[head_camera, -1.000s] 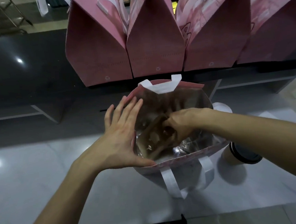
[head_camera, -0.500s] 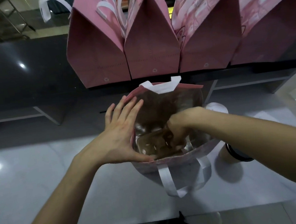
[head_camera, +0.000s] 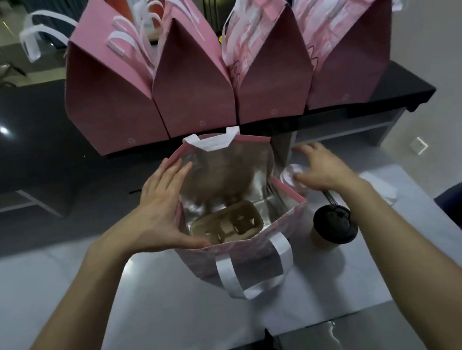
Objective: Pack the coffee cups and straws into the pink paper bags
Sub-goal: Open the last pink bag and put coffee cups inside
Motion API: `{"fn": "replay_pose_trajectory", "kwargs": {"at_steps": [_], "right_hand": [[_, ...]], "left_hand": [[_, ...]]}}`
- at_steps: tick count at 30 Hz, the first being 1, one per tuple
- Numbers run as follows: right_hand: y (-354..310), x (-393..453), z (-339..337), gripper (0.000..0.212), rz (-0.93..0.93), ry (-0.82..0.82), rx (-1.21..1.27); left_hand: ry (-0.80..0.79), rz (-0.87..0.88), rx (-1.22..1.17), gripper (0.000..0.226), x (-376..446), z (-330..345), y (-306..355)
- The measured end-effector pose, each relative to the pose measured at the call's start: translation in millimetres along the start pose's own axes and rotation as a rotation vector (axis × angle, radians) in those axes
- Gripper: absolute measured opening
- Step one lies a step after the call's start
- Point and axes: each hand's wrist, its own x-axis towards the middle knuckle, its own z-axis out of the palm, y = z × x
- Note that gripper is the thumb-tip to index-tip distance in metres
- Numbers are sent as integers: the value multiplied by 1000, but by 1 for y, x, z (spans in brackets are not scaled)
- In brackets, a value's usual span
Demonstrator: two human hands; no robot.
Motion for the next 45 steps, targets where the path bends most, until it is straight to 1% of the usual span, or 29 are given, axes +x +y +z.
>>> {"fn": "replay_pose_trajectory", "kwargs": {"at_steps": [1,2,3,6,7,8,9,10,11,12,13,14,15,17,18,19,20,22,24,25,28,29,31,35,37,40,43,45], "right_hand": [[4,1,9,87,37,-161,-79],[5,1,18,100,59,-244,-114],[5,2,25,103,72,-251,-108],[5,5,19,92,76,-99,-87],[2,2,7,94,89,-17,-54],[-3,-3,-10,98,96,102,28],[-10,-9,-30,101,86,246,139],[-19,-19,-51,101,38,401,243],[-30,-30,-71,98,-48,543,328],[-43,-43,-90,92,-164,650,400],[-58,-56,-105,84,-293,691,468],[-74,-69,-117,78,-410,653,523],[-90,-80,-123,73,-501,545,545],[-119,-93,-125,73,-588,196,486],[-131,-93,-120,77,-584,16,417],[-142,-91,-111,81,-563,-130,317],[-150,-85,-98,85,-552,-228,189],[-163,-70,-65,88,-589,-332,-64],[-172,-55,-32,87,-645,-383,-204],[-177,-48,-18,89,-661,-399,-256],[-189,-29,11,111,-693,-439,-374],[-193,-25,18,110,-702,-458,-410],[-201,-22,30,101,-740,-489,-494],[-210,-21,51,116,-787,-542,-580],[-212,-20,56,113,-804,-509,-598],[-210,-20,60,104,-768,-483,-536],[-212,-23,58,98,-743,-517,-537],[-213,-26,49,86,-743,-586,-543]], "left_hand": [[3,0,-2,160,-1,1,-1],[6,1,-2,160,-1,2,-2],[8,1,-1,159,-3,3,-3],[15,-2,2,159,-7,5,-6],[21,1,-4,159,-8,5,-7],[30,6,-13,159,-8,6,-7],[39,9,-22,158,-9,7,-8],[47,10,-35,159,-8,7,-9],[52,9,-57,159,-8,8,-10],[57,6,-88,159,-8,9,-11],[60,3,-119,159,-8,10,-12],[63,3,-142,159,-8,11,-13],[68,4,-157,159,-8,12,-14],[83,7,-178,161,-7,14,-15],[92,13,-188,161,-7,14,-15],[100,23,-197,162,-8,15,-16],[108,36,-201,162,-8,15,-16],[113,56,-197,162,-10,16,-16],[105,75,-188,162,-12,16,-14],[101,84,-180,163,-13,15,-13],[95,90,-172,165,-14,14,-11],[95,89,-178,165,-15,14,-10],[94,90,-187,166,-16,13,-9],[89,103,-173,167,-15,12,-10],[95,108,-169,167,-15,12,-11],[105,102,-184,166,-15,14,-11],[108,112,-186,163,-13,15,-11],[107,106,-138,154,-11,13,-10]]}}
